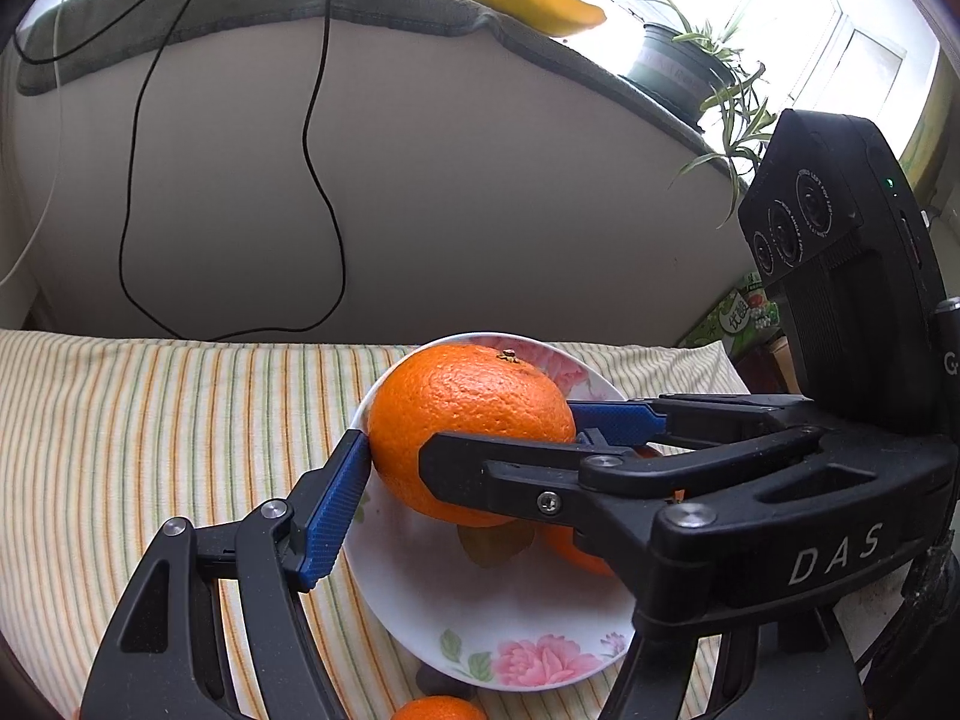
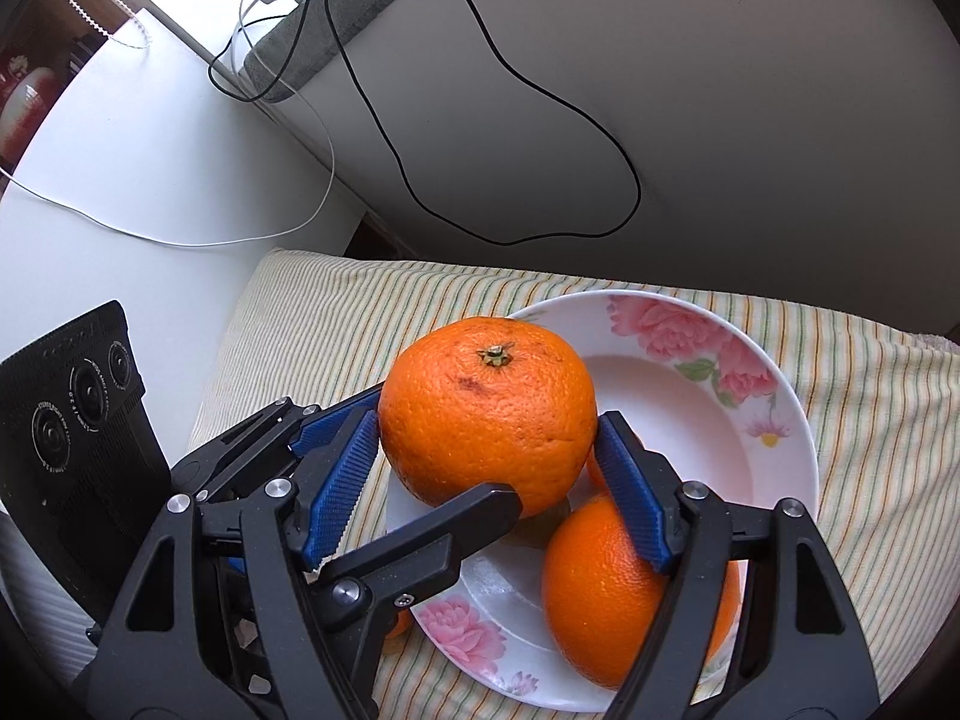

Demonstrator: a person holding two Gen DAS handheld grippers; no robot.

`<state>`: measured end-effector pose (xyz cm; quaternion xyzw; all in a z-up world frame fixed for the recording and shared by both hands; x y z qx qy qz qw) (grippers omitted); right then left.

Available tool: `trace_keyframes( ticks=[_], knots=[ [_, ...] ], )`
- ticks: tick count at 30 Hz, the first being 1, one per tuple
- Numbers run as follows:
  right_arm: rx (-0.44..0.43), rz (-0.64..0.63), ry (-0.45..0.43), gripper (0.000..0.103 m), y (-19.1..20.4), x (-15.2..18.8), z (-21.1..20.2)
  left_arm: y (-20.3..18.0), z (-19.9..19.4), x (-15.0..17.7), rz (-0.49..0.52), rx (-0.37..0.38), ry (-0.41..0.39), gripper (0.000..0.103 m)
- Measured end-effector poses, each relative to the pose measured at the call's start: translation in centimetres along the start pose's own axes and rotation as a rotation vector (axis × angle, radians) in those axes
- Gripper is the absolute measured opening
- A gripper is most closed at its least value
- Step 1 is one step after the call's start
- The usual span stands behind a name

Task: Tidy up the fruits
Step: 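Carry the tangerine into the white plate and open the right tool, then move both open tools back toward the loose fruit on the cloth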

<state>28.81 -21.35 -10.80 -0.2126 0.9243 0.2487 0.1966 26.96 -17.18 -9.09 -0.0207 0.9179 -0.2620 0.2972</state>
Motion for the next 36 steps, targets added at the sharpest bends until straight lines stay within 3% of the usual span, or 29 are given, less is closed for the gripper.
trace_keyframes(
  ticks=[10, 19, 26, 36],
  knots=[
    [0.031, -0.005, -0.045, 0.085, -0.1, -0.4, -1.3, 0.9, -1.9, 0.5, 0.025, -0.004, -0.02, 0.069],
    [0.16, -0.088, -0.111, 0.085, 0.9, 0.3, -4.6, 1.4, -5.5, 1.7, 0.038, -0.014, -0.068, 0.069],
    [0.211, -0.169, -0.122, 0.085, 2.8, 2.2, -6.2, 2.2, -9.3, 2.8, 0.061, -0.036, -0.128, 0.069],
    [0.238, -0.231, -0.266, 0.085, 5.0, 5.7, -9.8, 5.7, -15.0, 5.4, 0.061, -0.103, -0.22, 0.069]
  ],
)
Point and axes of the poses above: each gripper's, at about its wrist camera, not at the fingertips, and z roughly the way its jaws point, y to its left, x to its underside, the point moved 8 cm from there along z, roughly the way its jaws point, and after that the axes turned 11 degrees about -z, right-handed, at the moved point
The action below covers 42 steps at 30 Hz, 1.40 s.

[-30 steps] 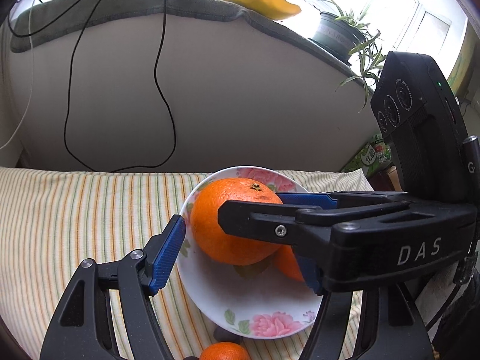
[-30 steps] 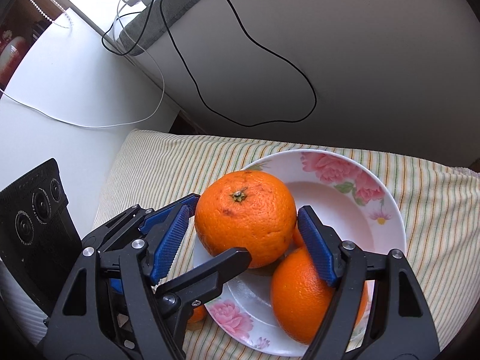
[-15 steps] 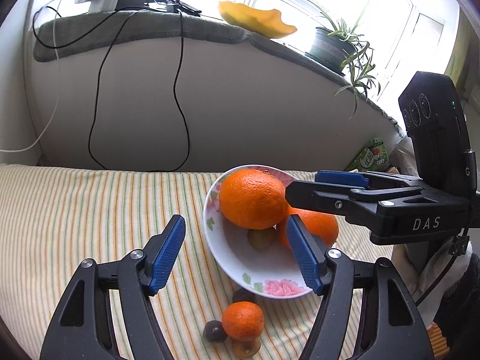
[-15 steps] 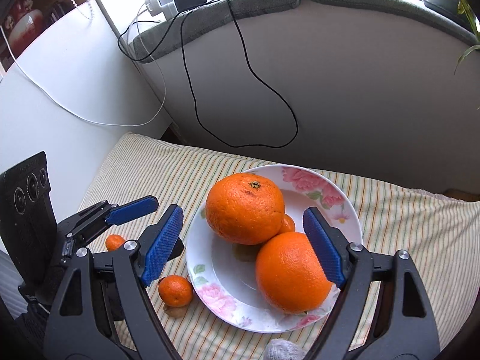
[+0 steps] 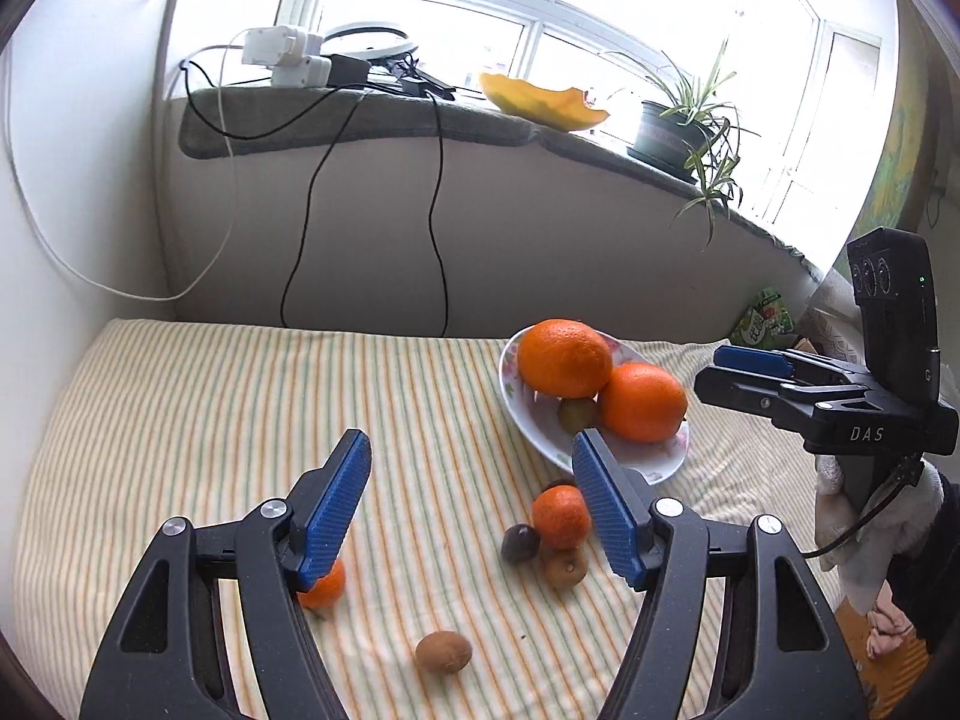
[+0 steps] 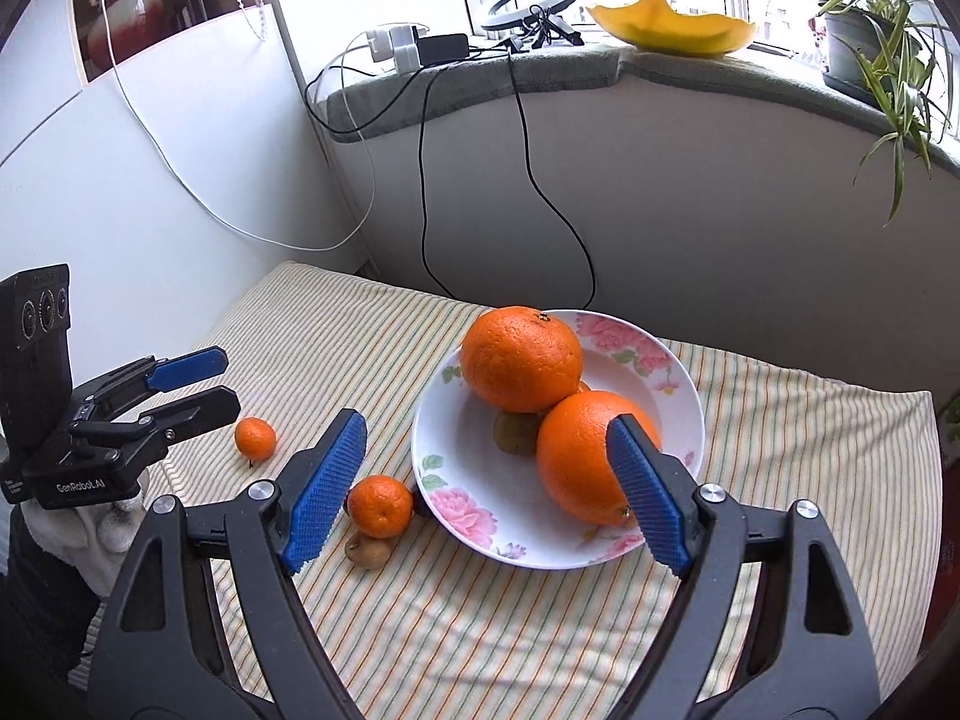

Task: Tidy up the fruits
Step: 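Move both open tools back toward the loose fruit on the cloth, then grasp a brown kiwi with the left tool while the right tool grasps another kiwi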

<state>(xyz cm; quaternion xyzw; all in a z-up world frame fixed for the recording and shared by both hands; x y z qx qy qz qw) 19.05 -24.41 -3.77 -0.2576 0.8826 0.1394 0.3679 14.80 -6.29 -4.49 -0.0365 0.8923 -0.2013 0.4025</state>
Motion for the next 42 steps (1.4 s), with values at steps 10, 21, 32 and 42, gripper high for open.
trace_keyframes(
  ticks=[10, 21, 32, 42],
  knots=[
    [0.027, -0.11, -0.101, 0.085, 4.7, 1.9, -2.2, 3.5, -3.3, 4.1, -0.02, -0.075, -0.019, 0.069],
    [-0.054, -0.113, -0.006, 0.069, 8.0, 5.3, -0.2, 3.4, -2.4, 7.3, -0.061, -0.024, 0.054, 0.056],
    [-0.114, -0.083, 0.135, 0.046, 8.3, 8.0, 4.8, 3.9, -1.0, 9.3, -0.067, -0.021, 0.118, 0.049],
    [-0.127, -0.07, 0.168, 0.041, 8.6, 8.2, 6.7, 3.8, 0.3, 9.8, -0.08, -0.005, 0.156, 0.045]
  ],
)
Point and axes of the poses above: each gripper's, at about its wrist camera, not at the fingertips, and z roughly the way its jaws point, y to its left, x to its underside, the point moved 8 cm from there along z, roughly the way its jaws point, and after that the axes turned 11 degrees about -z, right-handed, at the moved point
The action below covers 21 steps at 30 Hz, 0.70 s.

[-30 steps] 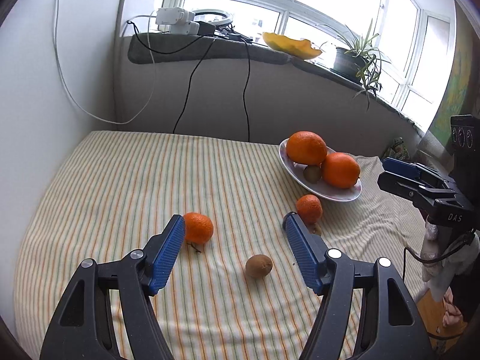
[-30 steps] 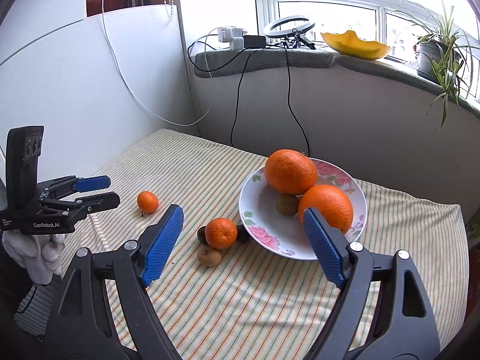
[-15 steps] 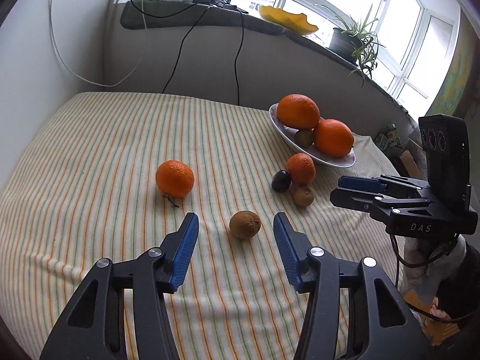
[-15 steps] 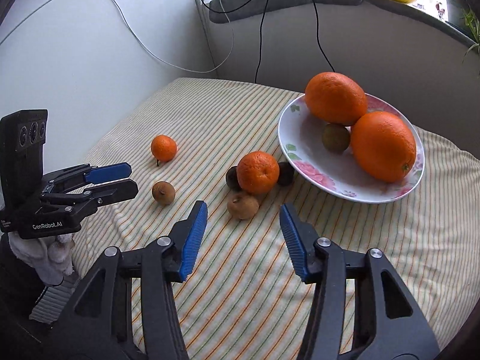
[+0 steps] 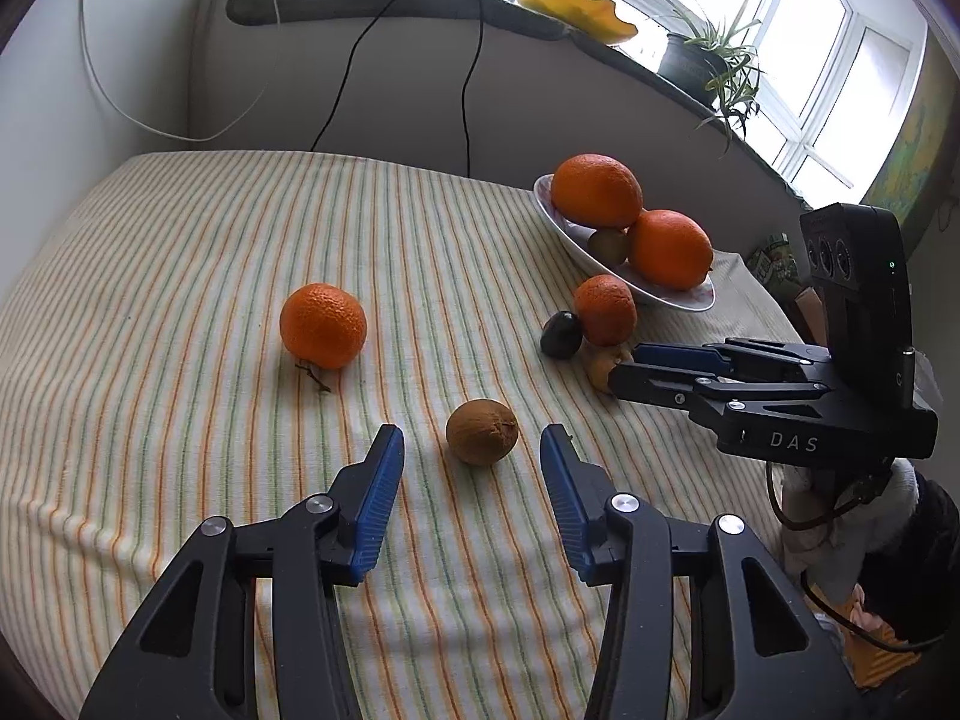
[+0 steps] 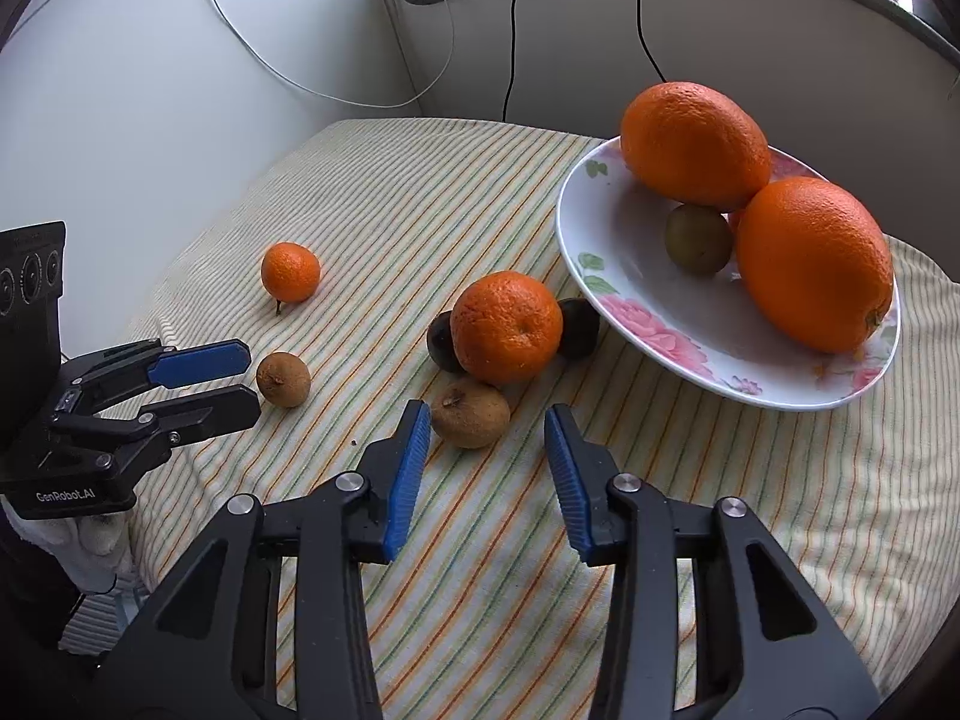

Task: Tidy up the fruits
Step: 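Grasp a brown kiwi with the left tool while the right tool grasps another kiwi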

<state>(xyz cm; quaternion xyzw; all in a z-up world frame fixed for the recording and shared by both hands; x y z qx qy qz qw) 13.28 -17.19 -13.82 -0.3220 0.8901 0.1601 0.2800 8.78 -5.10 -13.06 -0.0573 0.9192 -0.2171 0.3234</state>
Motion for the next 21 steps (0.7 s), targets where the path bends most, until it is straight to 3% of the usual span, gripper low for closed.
trace_keyframes(
  ticks=[8, 15, 21],
  knots=[
    [-0.003, -0.016, 0.008, 0.039, 0.4, -0.4, 0.9, -0.2, 1.1, 0.1, 0.013, -0.009, 0.027, 0.035],
    [-0.01, -0.045, 0.018, 0.03, 1.2, -0.6, 1.5, -0.2, 1.2, 0.1, 0.011, -0.004, 0.027, 0.026],
    [-0.015, -0.042, 0.013, 0.03, 1.3, -0.4, 1.2, -0.3, 1.2, 0.1, 0.013, -0.005, 0.024, 0.025]
  ],
)
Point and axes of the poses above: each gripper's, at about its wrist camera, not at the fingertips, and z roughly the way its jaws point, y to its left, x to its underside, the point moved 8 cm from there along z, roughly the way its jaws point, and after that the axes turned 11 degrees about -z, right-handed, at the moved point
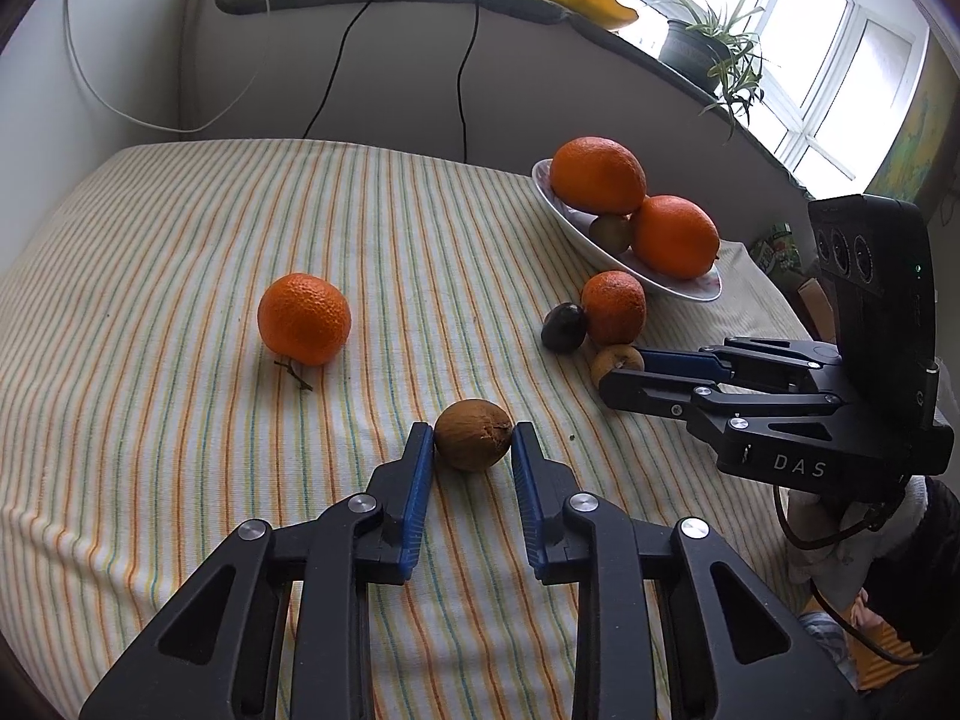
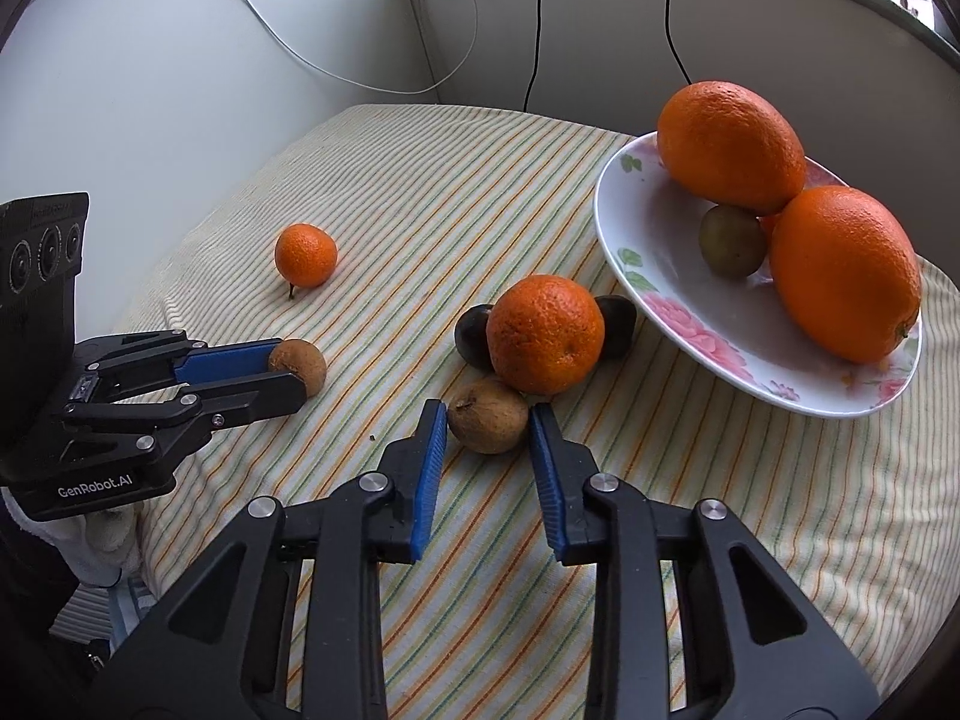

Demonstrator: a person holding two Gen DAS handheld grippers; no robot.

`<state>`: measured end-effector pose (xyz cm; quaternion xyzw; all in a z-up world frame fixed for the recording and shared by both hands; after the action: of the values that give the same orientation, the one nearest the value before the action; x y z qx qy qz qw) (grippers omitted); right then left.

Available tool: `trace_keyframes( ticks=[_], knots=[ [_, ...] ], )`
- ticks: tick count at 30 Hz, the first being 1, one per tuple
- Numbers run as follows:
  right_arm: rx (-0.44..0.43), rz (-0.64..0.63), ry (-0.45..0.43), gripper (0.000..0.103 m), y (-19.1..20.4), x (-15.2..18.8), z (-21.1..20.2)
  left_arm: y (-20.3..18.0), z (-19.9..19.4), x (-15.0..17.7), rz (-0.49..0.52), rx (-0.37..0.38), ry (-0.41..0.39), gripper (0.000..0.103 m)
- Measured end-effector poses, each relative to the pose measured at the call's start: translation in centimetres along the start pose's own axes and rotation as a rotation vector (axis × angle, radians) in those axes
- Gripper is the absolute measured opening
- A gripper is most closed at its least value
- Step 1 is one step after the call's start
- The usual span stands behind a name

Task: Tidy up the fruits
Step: 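Grasp a brown kiwi with the left tool while the right tool grasps another kiwi, then carry both kiwis into the white plate and open both tools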

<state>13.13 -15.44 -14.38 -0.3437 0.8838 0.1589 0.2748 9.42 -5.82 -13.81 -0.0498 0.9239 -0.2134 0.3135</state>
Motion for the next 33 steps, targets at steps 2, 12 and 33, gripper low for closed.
trace_keyframes(
  ticks=[2, 12, 33],
  knots=[
    [-0.006, 0.002, -0.002, 0.029, 0.0, 0.2, -0.3, 0.0, 0.0, 0.0, -0.002, 0.001, -0.001, 0.025],
    [-0.022, 0.009, -0.02, 0.029, -0.5, 0.9, -1.7, -0.1, -0.7, -0.4, -0.015, 0.02, -0.013, 0.024],
    [0.081, 0.079, -0.112, 0.029, -4.9, 1.1, -7.2, -6.0, 1.2, -5.1, 0.06, 0.127, -0.054, 0.024]
  ],
)
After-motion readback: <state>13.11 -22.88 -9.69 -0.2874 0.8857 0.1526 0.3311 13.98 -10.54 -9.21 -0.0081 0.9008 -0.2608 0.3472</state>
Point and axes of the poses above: each gripper's, at about its wrist camera, not at the fingertips, and z roughly the way its jaws point, y to its left, x to its underside, the point moved 8 cm from there along z, roughly the way its jaws point, and after that the axes turned 11 degrees about -z, right-handed, at the moved point
